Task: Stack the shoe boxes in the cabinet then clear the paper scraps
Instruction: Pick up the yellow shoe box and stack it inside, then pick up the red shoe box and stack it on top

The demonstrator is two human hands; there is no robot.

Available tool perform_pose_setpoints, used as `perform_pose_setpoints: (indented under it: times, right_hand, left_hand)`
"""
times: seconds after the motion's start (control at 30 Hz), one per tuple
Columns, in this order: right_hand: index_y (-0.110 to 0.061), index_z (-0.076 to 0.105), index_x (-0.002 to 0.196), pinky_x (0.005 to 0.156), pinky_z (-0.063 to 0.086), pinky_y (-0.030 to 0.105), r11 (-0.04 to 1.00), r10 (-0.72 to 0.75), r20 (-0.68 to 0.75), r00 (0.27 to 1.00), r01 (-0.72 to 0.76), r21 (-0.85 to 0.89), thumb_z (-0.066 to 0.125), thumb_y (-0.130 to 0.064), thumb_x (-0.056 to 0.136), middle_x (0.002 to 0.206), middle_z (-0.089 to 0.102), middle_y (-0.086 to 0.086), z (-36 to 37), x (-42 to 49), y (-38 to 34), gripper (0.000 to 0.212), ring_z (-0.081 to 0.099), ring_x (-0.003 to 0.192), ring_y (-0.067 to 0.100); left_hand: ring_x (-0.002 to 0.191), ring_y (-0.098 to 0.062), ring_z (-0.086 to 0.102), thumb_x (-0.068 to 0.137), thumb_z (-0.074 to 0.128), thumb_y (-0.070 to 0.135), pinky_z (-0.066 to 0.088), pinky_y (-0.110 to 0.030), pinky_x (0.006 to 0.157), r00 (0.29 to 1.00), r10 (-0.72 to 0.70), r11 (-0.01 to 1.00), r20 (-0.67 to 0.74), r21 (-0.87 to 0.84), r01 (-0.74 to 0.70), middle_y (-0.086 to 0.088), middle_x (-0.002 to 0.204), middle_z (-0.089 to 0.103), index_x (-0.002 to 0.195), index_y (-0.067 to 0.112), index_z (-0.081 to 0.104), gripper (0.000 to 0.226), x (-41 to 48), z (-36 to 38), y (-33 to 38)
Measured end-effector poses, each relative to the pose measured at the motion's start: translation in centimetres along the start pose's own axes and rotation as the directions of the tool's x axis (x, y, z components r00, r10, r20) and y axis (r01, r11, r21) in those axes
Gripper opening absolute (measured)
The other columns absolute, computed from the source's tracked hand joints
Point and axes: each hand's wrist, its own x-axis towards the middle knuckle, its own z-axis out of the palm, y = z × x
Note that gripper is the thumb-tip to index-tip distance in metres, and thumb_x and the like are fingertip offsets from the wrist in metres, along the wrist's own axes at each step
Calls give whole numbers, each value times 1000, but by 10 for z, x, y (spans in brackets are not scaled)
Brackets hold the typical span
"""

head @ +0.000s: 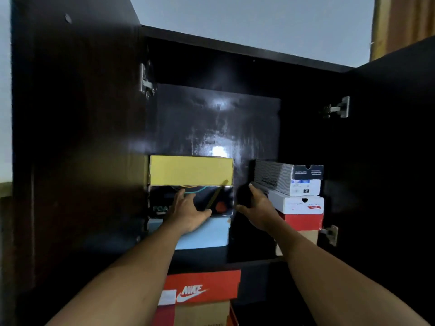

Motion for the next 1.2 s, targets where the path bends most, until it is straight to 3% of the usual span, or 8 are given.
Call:
perform_pose_setpoints:
  times: [0.17,0.23,0.37,0.63,0.83,1.0,1.1,1.2]
  right_hand:
    - [-19,23,156,114,35,37,984,168,-49,985,-170,-48,73,-31,87,155,36,10,-59,-110,30,86,40,140,29]
    - [-24,24,157,115,35,35,965,237,-88,967,-245,-89,73,-42,81,153,38,6,-79,-160,51,91,38,142,28]
    - [-23,22,157,116,32,34,886,428,-146,892,-446,-124,72,-38,84,153,37,10,-117,-273,105,90,38,142,26]
    - [-18,23,156,111,34,33,657,652,-351,671,-732,-180,71,-30,88,154,39,15,-216,-446,183,84,40,140,29]
    - [-23,22,157,109,39,37,572,704,-418,574,-807,-146,73,-28,87,151,41,16,-285,-490,244,86,45,135,31]
    - [-25,20,158,111,34,35,541,705,-426,567,-818,-194,72,-33,88,157,35,13,-343,-487,336,87,38,141,29]
    - [-20,21,158,112,32,32,563,701,-403,589,-803,-195,73,-29,88,159,33,12,-363,-478,398,87,35,144,27]
    - [-21,20,158,109,33,31,573,701,-386,600,-796,-196,71,-28,89,158,33,12,-368,-472,462,86,36,143,28]
  left_hand:
    - [138,-23,41,74,64,64,43,-39,106,978,135,991,157,-36,-131,-4,154,34,138,17,52,80,-80,39,48]
    - [130,-24,48,65,58,71,46,-37,102,958,184,982,220,-71,-172,-7,146,44,131,16,58,86,-111,67,71]
    - [142,-24,37,82,68,56,36,-36,113,875,276,960,398,-163,-228,-4,158,28,148,15,41,82,-182,118,128]
    - [131,-22,49,83,68,54,44,-36,104,671,512,859,536,-318,-401,0,154,34,146,19,43,76,-293,207,248]
    - [119,-24,54,80,67,53,49,-37,95,539,577,810,613,-349,-470,-3,137,48,125,18,52,58,-341,286,312]
    - [105,-23,62,54,54,73,55,-40,85,530,518,852,671,-350,-390,2,125,59,117,26,60,79,-353,398,352]
    - [111,-25,60,70,64,64,53,-40,90,527,496,863,690,-327,-384,2,127,57,118,25,59,62,-361,447,367]
    - [130,-27,48,83,69,53,45,-39,101,544,466,879,697,-293,-377,-4,143,46,138,17,48,69,-365,507,376]
